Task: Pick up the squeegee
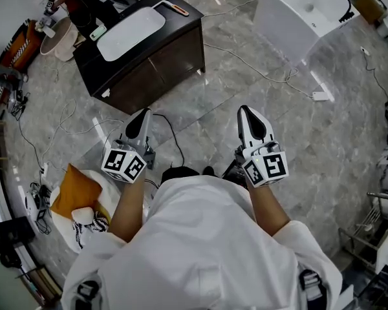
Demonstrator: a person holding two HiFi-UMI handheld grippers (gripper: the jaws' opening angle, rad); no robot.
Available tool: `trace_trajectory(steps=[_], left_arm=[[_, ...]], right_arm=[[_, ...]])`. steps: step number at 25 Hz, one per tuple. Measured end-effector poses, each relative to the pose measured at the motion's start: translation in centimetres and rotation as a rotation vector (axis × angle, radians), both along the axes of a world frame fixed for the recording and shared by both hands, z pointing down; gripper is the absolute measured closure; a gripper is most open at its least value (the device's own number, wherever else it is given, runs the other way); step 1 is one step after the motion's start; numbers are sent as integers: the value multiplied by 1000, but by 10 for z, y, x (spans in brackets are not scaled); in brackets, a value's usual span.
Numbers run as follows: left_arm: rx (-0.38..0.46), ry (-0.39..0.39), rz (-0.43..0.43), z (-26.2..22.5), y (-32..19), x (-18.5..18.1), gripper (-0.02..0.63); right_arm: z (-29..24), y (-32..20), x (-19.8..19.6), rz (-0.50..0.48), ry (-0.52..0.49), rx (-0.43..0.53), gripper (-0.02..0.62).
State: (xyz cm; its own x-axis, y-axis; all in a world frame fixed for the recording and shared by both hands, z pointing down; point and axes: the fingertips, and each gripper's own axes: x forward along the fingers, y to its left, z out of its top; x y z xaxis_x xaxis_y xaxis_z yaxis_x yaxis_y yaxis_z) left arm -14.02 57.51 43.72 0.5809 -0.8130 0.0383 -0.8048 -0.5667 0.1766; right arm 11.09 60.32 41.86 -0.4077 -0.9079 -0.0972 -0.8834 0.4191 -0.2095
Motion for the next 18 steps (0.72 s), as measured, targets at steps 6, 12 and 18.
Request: trace_trajectory(steps=[6,12,18], left_arm=[[-9,4,23,2,-17,15,589],[-41,40,14,18,-44,16,591],[-59,93,-10,29,-100,15,591]], right_arm=[[1,-6,20,18,-21,-13,580],[12,-36,21,-1,-4,-28,581],[12,-101,12,-45,19,-29,581]])
